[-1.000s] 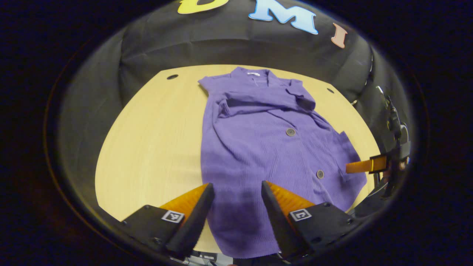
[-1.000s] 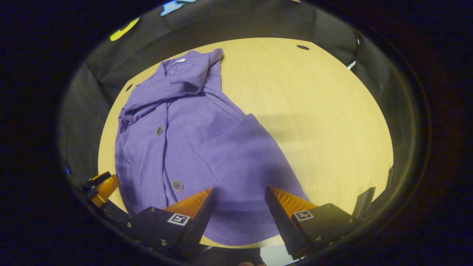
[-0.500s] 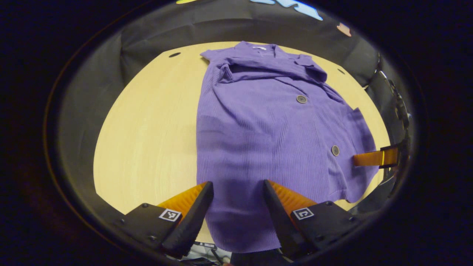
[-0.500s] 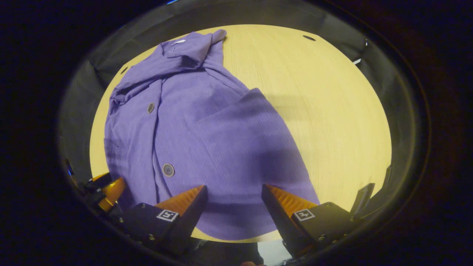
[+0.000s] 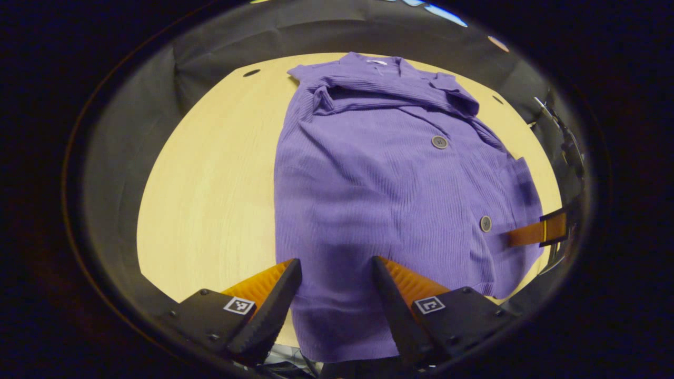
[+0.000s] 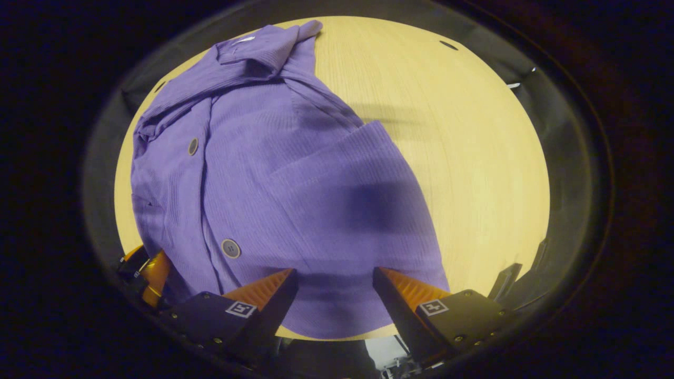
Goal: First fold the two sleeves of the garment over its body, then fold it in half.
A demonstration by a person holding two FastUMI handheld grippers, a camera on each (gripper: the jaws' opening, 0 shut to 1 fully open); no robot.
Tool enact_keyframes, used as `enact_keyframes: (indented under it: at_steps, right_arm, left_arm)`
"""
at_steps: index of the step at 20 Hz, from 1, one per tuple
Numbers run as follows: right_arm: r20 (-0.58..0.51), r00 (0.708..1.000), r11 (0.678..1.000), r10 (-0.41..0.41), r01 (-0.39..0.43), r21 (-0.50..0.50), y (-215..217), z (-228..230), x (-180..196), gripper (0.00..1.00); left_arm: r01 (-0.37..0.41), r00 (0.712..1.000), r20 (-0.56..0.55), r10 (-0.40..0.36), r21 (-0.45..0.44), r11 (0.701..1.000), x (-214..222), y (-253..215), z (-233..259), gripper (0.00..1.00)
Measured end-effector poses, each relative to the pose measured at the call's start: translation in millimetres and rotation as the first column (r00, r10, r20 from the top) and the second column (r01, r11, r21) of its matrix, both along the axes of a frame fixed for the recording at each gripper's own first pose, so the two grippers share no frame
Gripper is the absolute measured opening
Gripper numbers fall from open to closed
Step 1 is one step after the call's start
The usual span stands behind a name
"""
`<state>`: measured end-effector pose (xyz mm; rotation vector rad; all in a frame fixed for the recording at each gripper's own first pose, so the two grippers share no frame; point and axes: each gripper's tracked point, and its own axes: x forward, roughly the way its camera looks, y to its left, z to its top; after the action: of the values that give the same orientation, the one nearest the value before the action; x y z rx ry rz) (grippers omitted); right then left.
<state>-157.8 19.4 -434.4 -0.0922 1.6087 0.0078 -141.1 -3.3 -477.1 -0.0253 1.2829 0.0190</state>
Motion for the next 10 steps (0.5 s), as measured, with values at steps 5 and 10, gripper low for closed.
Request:
enact_keyframes:
  at_steps: [5,10]
  right_arm:
    - [0.003,1.0,1.0,0.005,-0.005,0.002,2,-1,1,0.86]
    - [0.005,0.998,0.998,-0.055,0.055,0.04,1,-1,8,0.49]
  left_arm:
    - [0.023,0.997,-0.076,-0.024,-0.012,1.0,4,-3,-2,0.84]
    - [-0.046,0.997,-0.068,0.044,-0.017,0.999,19,4,-2,0.3]
